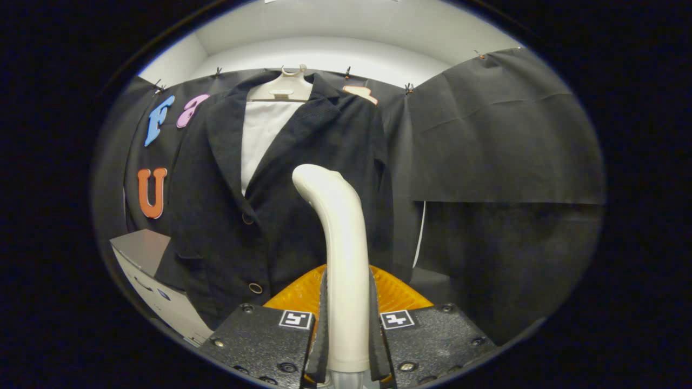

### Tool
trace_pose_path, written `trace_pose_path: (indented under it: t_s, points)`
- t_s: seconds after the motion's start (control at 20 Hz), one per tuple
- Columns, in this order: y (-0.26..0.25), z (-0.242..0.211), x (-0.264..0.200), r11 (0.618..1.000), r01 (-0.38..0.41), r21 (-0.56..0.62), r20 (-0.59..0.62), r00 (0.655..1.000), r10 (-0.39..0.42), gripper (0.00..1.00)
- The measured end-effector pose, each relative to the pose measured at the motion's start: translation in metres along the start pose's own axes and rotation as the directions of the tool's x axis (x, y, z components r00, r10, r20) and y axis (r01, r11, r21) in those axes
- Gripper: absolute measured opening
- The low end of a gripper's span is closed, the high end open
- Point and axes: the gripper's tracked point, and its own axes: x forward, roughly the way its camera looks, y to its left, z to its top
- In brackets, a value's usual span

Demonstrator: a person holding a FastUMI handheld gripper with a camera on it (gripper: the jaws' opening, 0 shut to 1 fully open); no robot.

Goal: Iron the clothes twice with a garment steamer, once on the left side and once on the right side.

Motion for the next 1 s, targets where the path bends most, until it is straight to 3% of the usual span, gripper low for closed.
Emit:
trace_pose_path:
  t_s: [1.0]
  points:
    - [0.028,-0.127,-0.052,0.993,0.02,-0.118,-0.189,0.981,-0.042,0.33]
